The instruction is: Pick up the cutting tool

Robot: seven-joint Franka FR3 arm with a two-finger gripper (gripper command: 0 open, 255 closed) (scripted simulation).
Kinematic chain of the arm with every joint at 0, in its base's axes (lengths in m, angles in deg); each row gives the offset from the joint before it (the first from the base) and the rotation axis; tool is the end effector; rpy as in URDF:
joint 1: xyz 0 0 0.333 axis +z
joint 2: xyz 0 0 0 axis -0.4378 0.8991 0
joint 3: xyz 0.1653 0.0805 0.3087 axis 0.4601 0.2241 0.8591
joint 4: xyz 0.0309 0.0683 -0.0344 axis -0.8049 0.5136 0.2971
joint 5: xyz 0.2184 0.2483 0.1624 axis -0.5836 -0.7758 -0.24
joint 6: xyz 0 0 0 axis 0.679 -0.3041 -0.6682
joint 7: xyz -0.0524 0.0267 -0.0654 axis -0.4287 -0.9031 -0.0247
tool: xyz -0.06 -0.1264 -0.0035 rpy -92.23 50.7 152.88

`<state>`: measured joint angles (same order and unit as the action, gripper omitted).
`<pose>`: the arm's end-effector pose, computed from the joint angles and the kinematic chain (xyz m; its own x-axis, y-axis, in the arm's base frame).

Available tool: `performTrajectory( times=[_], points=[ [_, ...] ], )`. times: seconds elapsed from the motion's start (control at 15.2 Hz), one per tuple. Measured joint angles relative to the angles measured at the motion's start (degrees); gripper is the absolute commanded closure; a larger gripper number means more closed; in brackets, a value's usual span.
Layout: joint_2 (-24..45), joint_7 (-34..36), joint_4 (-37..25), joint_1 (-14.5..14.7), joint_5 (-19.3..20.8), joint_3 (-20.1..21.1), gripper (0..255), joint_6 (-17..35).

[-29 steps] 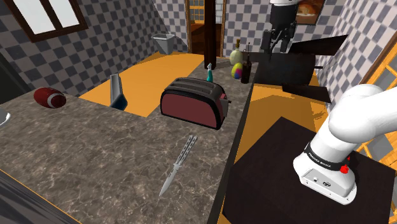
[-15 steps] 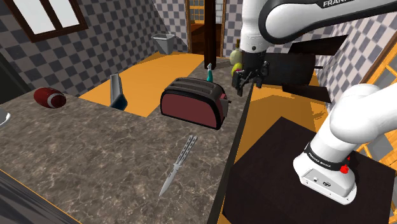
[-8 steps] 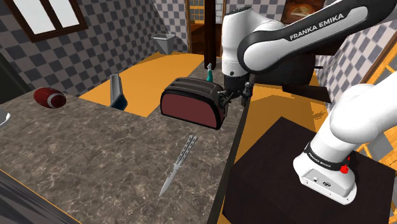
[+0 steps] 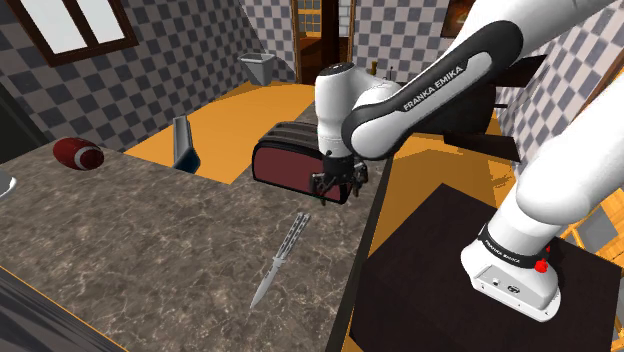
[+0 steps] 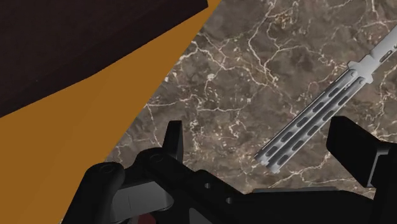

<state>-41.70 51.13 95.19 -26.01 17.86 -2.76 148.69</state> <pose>0.3449 0.2275 0.3565 0.8889 -0.4570 -0.0302 -0.4552 -0.8888 0.0528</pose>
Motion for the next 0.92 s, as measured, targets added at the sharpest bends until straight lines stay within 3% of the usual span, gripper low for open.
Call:
performTrajectory(
  times=[0.2, 0.4, 0.66, 0.92],
  points=[
    [7.16, 7.32, -1.98, -0.62, 4.27, 2.36, 0, 4.66],
    [16.08, 16.33, -6.23, -0.18, 11.48, 3.09, 0, 8.02],
    [27.78, 27.16, -12.81, 3.62, 21.22, -0.16, 0, 11.36],
    [36.87, 34.87, -20.00, 8.87, 26.67, -4.14, 0, 12.59]
  ],
)
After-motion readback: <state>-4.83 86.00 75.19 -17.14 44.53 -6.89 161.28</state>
